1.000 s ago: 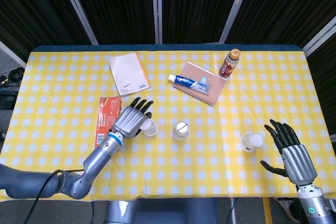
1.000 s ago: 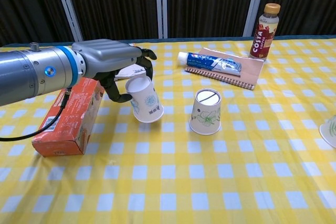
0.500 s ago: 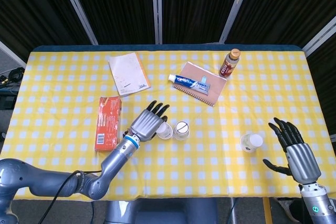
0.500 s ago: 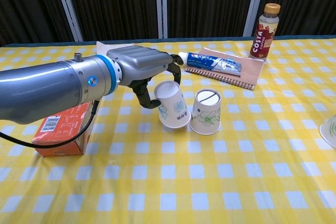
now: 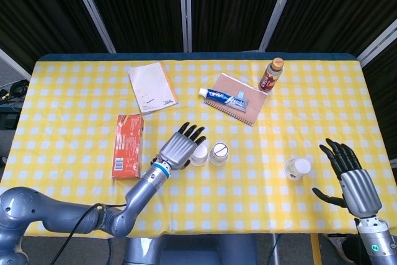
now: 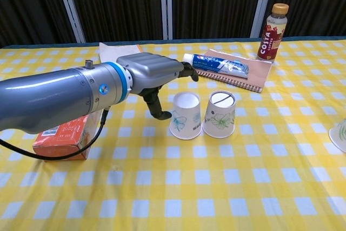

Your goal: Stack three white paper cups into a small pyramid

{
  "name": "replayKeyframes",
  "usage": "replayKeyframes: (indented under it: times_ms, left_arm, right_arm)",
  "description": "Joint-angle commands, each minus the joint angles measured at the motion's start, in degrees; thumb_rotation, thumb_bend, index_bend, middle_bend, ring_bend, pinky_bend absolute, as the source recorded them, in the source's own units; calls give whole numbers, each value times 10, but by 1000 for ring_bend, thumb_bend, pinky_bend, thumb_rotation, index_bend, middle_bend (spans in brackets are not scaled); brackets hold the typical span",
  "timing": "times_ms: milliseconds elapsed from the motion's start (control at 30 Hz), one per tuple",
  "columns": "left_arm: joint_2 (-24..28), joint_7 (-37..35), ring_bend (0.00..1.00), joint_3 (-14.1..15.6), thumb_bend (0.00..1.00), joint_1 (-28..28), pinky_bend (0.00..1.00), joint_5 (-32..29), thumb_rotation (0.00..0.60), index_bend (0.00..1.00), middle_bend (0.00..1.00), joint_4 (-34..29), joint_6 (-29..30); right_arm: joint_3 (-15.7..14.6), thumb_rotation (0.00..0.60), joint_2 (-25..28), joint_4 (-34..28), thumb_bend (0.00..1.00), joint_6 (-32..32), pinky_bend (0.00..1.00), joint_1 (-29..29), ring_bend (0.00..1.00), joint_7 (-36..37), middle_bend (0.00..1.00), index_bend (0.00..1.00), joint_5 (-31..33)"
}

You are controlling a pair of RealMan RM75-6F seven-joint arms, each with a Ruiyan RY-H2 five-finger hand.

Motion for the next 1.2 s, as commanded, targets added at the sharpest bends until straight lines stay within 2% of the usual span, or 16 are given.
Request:
replayKeyframes:
  times_ms: [33, 167, 333, 567, 733, 967, 1200]
  left_arm:
    - [13, -3, 0, 6, 336, 9, 0, 11, 600, 67, 0, -16, 14]
    - [37, -27, 0, 17, 336, 35, 0, 47, 600, 64, 0, -44, 43]
    - [69, -50, 0, 53, 336, 94, 0, 124, 600, 46, 0, -70, 136]
    - [157, -127, 0, 135, 328, 223, 0, 239, 600, 3, 0, -118, 277]
    - [220, -181, 0, 185, 309, 293, 0, 296, 600, 0, 0, -133, 322]
    - [268, -253, 0, 219, 306, 363, 0, 348, 600, 0, 0, -111, 368]
    - [279, -312, 0, 217, 305, 401, 0, 375, 600, 0, 0, -73, 377]
  right_arm:
    - [-1, 600, -1, 0, 40, 1, 0, 0, 0, -4, 0, 36, -2]
    - [0, 600, -3, 2, 41, 1, 0, -1, 0, -10, 0, 35, 0]
    - [3, 600, -3, 0, 41, 7, 0, -4, 0, -13, 0, 35, 2]
    - [3, 600, -10, -1, 41, 0, 0, -3, 0, -39, 0, 36, 3]
    - [-1, 600, -20, -1, 41, -11, 0, 0, 0, -66, 0, 41, 2]
    - [-4, 600, -30, -6, 41, -30, 0, 7, 0, -87, 0, 91, 1]
    - [7, 600, -26, -31, 43, -101, 0, 37, 0, -132, 0, 93, 37]
